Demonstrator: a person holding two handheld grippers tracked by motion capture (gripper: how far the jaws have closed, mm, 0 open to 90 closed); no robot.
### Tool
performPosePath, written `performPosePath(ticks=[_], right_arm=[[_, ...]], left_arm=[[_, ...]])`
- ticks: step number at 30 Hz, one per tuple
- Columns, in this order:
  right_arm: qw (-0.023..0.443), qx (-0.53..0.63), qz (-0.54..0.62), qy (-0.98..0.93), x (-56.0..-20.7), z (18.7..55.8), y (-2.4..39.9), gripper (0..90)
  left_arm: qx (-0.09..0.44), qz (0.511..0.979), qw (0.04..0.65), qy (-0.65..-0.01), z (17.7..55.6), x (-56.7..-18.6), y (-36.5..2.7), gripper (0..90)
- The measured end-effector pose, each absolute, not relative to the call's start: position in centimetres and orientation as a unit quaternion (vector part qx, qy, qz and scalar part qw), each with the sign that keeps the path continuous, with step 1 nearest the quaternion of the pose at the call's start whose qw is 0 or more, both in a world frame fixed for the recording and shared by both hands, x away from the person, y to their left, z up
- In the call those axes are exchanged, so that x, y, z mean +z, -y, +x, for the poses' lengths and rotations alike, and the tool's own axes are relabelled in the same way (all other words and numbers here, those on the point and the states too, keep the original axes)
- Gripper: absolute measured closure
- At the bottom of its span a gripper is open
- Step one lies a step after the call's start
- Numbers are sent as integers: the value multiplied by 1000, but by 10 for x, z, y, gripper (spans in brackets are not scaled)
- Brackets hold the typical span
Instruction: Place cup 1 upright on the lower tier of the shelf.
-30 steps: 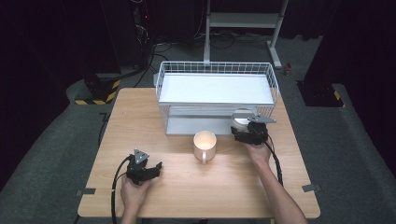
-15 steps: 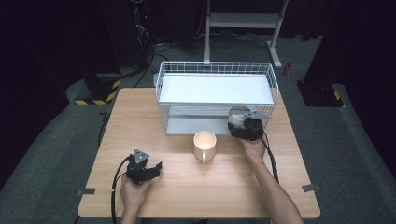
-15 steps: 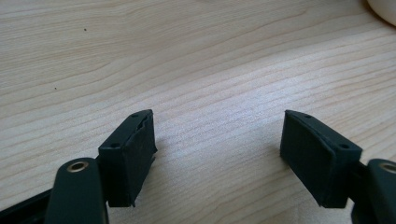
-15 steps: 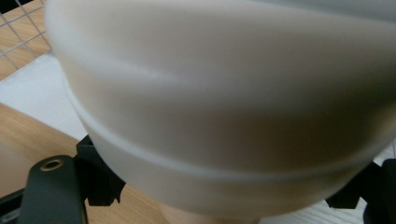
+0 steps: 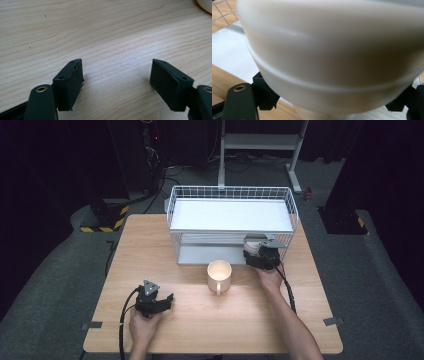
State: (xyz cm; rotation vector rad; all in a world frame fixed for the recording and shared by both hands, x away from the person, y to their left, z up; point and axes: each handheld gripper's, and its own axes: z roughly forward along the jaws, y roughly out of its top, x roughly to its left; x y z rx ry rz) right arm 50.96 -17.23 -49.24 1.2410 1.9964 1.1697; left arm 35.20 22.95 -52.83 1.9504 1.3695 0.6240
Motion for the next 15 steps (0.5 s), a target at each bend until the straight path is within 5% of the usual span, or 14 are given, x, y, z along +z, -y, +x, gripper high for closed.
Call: performPosePath(ticks=[15], right_arm=[[262, 429, 456, -735, -494, 523, 171, 187]], left_arm=[[238, 746, 333, -525, 352, -528, -229, 269]])
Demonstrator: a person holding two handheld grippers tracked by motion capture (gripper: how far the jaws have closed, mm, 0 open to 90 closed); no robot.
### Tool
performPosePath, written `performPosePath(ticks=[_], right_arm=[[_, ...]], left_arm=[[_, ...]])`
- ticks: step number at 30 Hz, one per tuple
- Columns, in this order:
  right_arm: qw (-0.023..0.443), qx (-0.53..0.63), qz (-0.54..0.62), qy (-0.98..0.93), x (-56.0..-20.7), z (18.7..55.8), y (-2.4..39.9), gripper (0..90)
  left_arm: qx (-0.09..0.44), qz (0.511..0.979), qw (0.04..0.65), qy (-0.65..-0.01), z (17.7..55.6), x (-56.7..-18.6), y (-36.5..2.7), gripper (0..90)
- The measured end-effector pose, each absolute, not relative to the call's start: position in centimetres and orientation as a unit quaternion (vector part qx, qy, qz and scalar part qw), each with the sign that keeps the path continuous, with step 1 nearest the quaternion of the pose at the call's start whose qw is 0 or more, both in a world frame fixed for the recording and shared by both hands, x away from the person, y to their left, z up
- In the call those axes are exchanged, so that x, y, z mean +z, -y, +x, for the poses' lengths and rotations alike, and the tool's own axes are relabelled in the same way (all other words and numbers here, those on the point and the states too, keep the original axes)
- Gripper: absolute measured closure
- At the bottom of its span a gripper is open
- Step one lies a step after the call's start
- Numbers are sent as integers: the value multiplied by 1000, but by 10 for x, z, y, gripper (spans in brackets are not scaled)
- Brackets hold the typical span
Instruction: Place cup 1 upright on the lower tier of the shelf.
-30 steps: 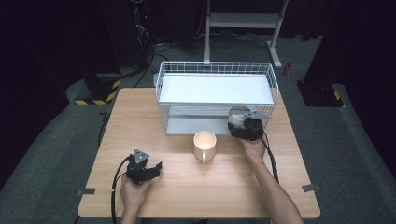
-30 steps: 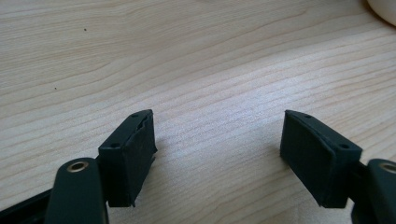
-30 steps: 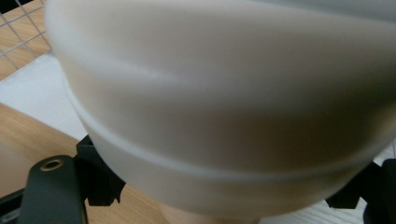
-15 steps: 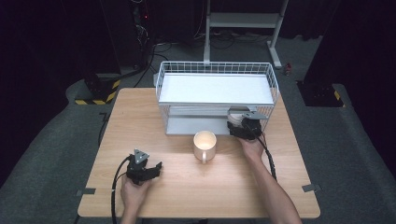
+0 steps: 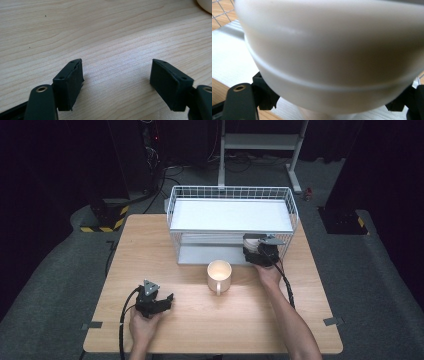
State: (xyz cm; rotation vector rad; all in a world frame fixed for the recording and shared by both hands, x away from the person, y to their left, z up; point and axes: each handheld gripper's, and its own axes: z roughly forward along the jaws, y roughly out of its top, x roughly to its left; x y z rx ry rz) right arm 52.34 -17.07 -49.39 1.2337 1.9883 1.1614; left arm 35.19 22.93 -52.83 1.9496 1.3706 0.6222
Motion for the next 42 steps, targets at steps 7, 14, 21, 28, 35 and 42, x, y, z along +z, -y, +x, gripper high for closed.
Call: performPosePath(ticks=[7, 14, 21, 28, 35, 42], right_arm=[[266, 438, 452, -730, -497, 527, 172, 187], [270, 442, 449, -728, -498, 529, 173, 187], [265, 434, 452, -733, -495, 537, 172, 187], [265, 432, 449, -736, -495, 537, 173, 185], [250, 425, 457, -740, -495, 537, 174, 130], [240, 419, 460, -745, -497, 537, 176, 98]], left_arm=[[239, 747, 332, -524, 352, -528, -229, 269], [240, 747, 332, -524, 352, -528, -229, 269], [240, 747, 332, -524, 352, -528, -229, 269], [239, 747, 332, -524, 352, -528, -229, 269], [239, 747, 332, -524, 352, -528, -229, 269], [239, 747, 332, -524, 352, -528, -229, 269]])
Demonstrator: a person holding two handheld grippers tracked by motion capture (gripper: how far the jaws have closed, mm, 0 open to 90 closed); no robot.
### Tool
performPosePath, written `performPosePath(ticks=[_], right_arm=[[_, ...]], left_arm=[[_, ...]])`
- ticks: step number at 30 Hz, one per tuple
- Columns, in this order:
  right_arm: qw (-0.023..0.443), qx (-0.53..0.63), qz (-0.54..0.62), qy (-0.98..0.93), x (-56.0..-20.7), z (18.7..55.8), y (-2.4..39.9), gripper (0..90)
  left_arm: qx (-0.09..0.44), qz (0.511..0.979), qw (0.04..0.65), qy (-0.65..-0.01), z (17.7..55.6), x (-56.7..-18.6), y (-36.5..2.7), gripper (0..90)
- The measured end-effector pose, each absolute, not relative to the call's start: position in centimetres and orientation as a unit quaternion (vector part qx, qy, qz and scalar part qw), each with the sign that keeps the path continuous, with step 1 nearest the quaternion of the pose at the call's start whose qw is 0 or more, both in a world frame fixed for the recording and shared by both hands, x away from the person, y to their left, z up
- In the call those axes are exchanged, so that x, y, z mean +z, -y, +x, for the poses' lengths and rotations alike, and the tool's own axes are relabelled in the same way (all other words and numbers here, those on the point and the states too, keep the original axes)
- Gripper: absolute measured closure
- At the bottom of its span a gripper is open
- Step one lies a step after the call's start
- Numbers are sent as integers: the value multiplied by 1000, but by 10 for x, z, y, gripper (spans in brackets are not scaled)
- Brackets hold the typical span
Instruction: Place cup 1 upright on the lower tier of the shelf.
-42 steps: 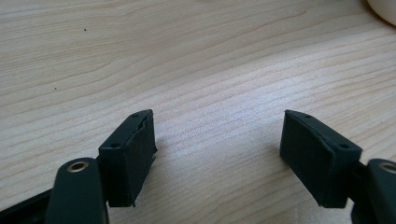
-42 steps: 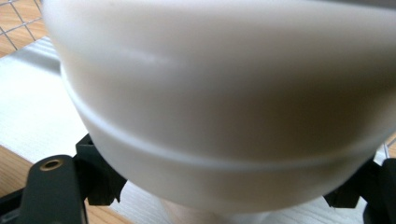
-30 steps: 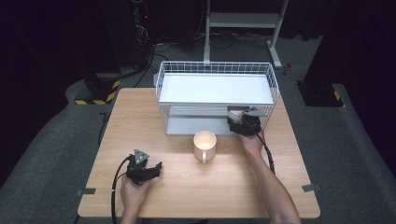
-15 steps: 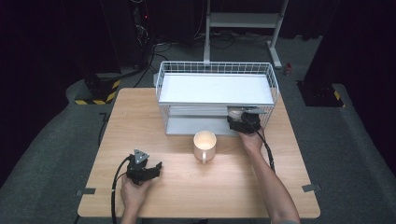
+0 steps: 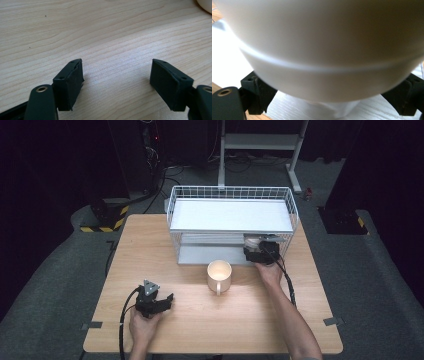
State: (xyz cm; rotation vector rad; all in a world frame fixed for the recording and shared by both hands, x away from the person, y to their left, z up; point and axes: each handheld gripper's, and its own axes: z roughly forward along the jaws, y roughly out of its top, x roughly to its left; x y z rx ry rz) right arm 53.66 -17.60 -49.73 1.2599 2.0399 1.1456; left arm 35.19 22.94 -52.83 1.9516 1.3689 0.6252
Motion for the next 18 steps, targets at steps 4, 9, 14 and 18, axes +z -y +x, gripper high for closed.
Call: performPosePath(ticks=[4, 9, 14, 18], right_arm=[[245, 417, 456, -747, -494, 534, 173, 98], [244, 413, 457, -749, -493, 533, 176, 98], [243, 417, 456, -748, -488, 528, 178, 98], [245, 421, 447, -750, -484, 526, 180, 99]], left_arm=[[240, 747, 332, -524, 352, -528, -229, 269], [240, 747, 332, -524, 352, -528, -229, 270], [240, 747, 332, -524, 352, -528, -229, 269], [239, 747, 332, -524, 352, -528, -229, 270]])
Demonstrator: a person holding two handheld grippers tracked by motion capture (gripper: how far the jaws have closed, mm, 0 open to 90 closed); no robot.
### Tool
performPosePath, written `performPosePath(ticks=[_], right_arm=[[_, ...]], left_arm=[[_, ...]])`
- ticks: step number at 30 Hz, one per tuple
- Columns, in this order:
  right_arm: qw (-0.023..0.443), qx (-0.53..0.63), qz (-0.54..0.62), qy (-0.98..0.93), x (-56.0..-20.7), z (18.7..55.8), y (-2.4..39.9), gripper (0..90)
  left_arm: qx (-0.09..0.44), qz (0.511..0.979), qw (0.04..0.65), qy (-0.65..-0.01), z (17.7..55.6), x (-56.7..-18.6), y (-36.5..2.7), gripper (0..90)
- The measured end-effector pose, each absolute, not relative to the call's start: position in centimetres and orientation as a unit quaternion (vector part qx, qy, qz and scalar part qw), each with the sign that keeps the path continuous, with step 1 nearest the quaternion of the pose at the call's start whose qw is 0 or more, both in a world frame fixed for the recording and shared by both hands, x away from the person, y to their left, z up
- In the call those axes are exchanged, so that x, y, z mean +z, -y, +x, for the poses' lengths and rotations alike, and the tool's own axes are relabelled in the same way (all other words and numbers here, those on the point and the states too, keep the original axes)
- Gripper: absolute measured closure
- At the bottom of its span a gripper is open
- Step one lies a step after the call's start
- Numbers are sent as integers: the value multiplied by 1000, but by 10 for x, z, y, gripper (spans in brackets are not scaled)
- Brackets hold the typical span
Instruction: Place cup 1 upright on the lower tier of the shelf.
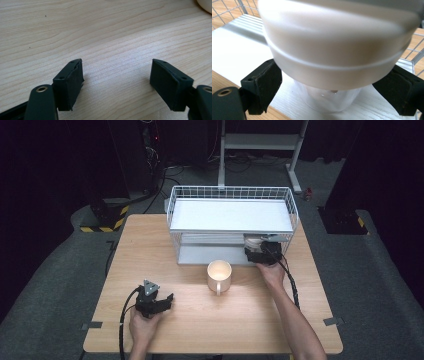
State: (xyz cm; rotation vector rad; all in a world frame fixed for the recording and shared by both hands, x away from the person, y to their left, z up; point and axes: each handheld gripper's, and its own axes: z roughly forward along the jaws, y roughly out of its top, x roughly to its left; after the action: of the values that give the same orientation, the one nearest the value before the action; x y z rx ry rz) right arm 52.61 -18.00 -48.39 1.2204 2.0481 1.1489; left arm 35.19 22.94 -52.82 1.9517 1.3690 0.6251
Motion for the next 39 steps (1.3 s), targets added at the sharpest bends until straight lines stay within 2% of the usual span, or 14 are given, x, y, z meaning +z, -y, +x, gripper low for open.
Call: performPosePath(ticks=[39], right_arm=[[228, 454, 445, -737, -467, 492, 196, 126]], left_arm=[[239, 747, 332, -524, 352, -528, -229, 270]])
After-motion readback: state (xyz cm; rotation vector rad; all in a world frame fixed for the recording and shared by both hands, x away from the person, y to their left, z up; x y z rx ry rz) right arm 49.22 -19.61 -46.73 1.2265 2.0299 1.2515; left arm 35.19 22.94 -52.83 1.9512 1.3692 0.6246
